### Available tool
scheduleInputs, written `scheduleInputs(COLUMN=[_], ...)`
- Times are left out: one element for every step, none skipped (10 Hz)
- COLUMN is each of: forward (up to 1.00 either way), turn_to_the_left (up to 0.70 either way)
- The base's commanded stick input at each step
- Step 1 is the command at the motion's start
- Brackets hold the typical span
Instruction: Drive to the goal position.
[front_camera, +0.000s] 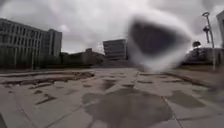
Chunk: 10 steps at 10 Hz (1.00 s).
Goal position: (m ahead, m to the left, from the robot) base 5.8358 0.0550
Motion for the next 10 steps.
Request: scheduleInputs(forward=[0.7,0.7,0.7,0.7,0.7,0.7,0.7,0.7,0.7,0.7], turn_to_the_left=[0.0,0.0,0.0,0.02,0.02,0.01,0.0,0.01,0.0,0.0])
